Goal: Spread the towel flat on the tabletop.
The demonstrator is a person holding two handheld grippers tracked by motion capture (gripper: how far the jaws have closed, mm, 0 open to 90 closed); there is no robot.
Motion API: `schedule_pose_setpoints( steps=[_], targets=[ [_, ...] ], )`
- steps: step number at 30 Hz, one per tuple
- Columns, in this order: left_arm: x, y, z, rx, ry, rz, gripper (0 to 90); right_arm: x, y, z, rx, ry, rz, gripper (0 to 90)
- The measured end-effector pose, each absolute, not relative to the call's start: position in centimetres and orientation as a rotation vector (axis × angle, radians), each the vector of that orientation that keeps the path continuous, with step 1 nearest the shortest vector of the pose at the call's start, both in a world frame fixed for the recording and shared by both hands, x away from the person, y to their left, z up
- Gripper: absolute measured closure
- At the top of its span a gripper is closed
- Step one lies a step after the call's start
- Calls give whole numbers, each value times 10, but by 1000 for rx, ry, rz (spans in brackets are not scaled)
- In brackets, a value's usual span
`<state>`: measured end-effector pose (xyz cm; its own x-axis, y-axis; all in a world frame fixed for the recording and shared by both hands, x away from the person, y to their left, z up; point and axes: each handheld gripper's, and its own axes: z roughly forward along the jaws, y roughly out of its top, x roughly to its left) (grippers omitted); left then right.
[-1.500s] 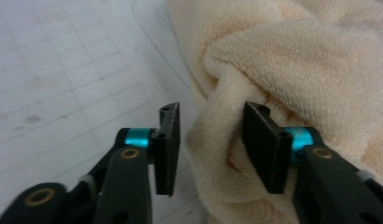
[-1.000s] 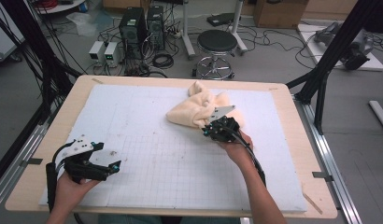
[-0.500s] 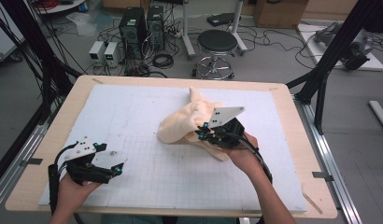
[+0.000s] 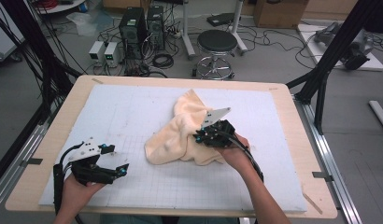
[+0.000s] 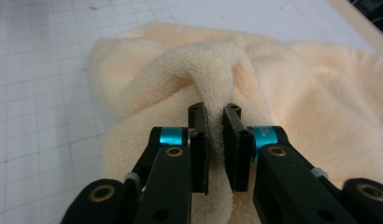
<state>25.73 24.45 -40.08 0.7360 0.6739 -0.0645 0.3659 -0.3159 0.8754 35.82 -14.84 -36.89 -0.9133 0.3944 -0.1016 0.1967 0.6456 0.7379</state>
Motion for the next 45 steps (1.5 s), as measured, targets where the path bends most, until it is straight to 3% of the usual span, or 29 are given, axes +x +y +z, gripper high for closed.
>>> schedule_pose_setpoints(
  steps=[4,8,13,17,24,25,28,31,32,37,45],
  targets=[
    [260,235,-400,1936,771,365,136,346,-160,-359,468,2558,1223,621],
    [261,221,-396,1940,721,351,165,325,-175,-347,453,2493,1231,554],
    [263,195,-400,2006,654,298,208,306,-195,-348,465,2466,1271,536],
    [269,177,-406,2053,621,275,271,291,-207,-374,450,2517,1178,533],
    [291,149,-419,2099,630,242,387,297,-203,-408,460,2569,1139,527],
    [294,145,-421,2111,632,247,458,301,-197,-414,439,2578,1106,541],
    [301,133,-429,2170,625,264,516,307,-194,-417,436,2580,1095,585],
    [305,128,-433,2232,592,272,765,312,-191,-417,420,2600,1087,763],
    [305,129,-431,2221,592,276,809,312,-191,-415,414,2602,1098,791],
    [300,153,-401,2134,612,315,842,305,-194,-390,385,2574,1155,818],
    [284,217,-313,1947,644,484,846,280,-185,-327,269,2548,1245,819]
  ],
)
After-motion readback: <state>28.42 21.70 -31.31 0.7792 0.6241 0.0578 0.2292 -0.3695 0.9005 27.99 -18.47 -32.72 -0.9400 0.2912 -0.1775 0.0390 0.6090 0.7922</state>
